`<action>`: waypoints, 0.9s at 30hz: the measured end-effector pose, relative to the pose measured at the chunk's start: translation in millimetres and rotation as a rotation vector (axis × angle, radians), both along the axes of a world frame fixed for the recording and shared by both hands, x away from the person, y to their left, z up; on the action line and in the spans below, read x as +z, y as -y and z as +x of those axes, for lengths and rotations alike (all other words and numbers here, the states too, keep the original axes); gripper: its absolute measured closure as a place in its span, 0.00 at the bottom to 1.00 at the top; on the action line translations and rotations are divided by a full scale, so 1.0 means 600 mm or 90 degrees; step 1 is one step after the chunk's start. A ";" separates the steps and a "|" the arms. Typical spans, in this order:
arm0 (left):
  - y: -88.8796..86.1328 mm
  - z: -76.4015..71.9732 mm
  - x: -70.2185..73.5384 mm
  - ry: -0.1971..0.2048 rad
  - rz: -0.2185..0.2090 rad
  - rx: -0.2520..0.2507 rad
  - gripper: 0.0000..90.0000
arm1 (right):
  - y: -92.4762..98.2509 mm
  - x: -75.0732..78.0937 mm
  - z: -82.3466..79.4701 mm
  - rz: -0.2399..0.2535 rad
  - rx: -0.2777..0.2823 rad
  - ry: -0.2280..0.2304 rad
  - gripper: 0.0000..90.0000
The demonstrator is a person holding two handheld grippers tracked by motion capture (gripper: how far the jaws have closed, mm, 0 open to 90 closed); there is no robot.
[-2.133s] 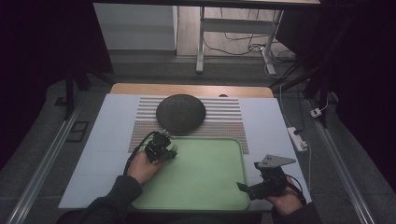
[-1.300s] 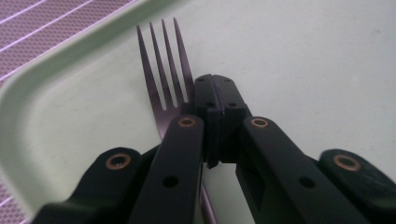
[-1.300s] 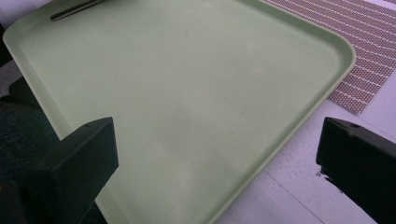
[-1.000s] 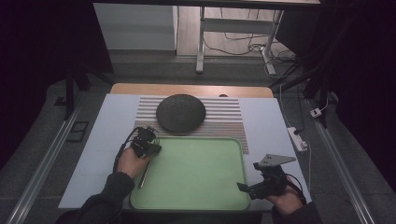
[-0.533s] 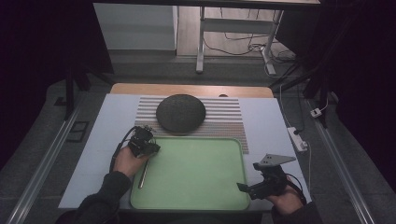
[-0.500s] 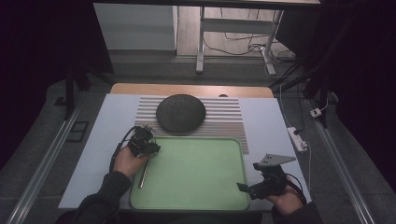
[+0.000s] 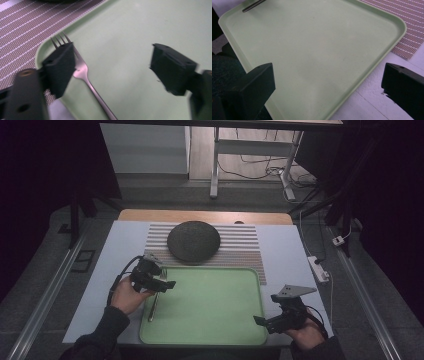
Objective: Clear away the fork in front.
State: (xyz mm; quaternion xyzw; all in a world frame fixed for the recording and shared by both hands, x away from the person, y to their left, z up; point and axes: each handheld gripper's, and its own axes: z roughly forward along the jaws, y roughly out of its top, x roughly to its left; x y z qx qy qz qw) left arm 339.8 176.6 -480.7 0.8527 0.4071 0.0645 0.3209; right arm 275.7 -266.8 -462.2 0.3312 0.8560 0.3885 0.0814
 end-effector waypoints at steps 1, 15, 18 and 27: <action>-0.001 -0.006 0.003 0.005 -0.002 -0.004 0.19 | 0.000 0.000 0.000 0.000 0.000 0.000 0.00; -0.049 -0.085 0.026 0.026 -0.079 -0.018 0.03 | 0.002 -0.001 0.003 0.005 -0.004 -0.008 0.00; -0.065 -0.105 0.025 0.027 -0.086 -0.010 0.01 | 0.002 -0.001 0.003 0.006 -0.005 -0.009 0.00; -0.115 -0.165 0.026 0.042 -0.128 0.029 0.00 | 0.002 0.000 0.003 0.005 -0.009 -0.010 0.00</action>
